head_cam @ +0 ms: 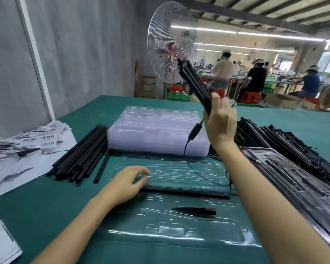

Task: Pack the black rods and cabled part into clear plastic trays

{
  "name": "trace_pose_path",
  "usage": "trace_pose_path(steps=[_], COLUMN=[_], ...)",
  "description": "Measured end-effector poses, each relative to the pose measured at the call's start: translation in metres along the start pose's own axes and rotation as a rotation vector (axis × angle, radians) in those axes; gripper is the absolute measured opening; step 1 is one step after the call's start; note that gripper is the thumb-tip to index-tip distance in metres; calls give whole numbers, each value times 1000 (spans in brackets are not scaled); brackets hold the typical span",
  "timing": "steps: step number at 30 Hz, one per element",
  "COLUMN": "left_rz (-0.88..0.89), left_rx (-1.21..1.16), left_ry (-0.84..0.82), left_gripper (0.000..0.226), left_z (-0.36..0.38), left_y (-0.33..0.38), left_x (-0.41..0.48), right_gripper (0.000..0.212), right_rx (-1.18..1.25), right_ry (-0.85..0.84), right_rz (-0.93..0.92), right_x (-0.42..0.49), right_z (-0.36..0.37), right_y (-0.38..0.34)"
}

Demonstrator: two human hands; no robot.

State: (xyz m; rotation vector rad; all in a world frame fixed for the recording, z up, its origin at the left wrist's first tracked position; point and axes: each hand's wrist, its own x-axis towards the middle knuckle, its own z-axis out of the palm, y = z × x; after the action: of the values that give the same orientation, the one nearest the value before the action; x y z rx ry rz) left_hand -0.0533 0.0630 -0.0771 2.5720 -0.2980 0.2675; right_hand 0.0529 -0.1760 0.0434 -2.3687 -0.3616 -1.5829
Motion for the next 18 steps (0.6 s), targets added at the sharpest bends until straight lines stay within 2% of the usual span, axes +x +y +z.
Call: trace_pose_path(steps=[1,3,6,10,15,18], left_rz=[18,22,-1,-19,-39,-56], left_rx=[78,158,186,200,213,190], left_ry=[-41,-76,-89,-56,30,35], left_gripper=[33,40,40,38,32,33], left_z=[7,14,19,24,25,26], left_y=[-6,-13,-13,-11,-4,-3], left_x=[-3,-5,-6,-10,-9,-11], right_gripper=[36,34,28,31,19,25], right_rx=[34,83,61,153,-4,13], right_ry=[117,217,178,-160,-719,-880], right_rz=[-41,-126,-168,-67,185,239], right_x=[8,24,45,51,9,-14], right_z=[-3,-8,-10,-3,9,8], right_y=[2,5,13,13,3,1])
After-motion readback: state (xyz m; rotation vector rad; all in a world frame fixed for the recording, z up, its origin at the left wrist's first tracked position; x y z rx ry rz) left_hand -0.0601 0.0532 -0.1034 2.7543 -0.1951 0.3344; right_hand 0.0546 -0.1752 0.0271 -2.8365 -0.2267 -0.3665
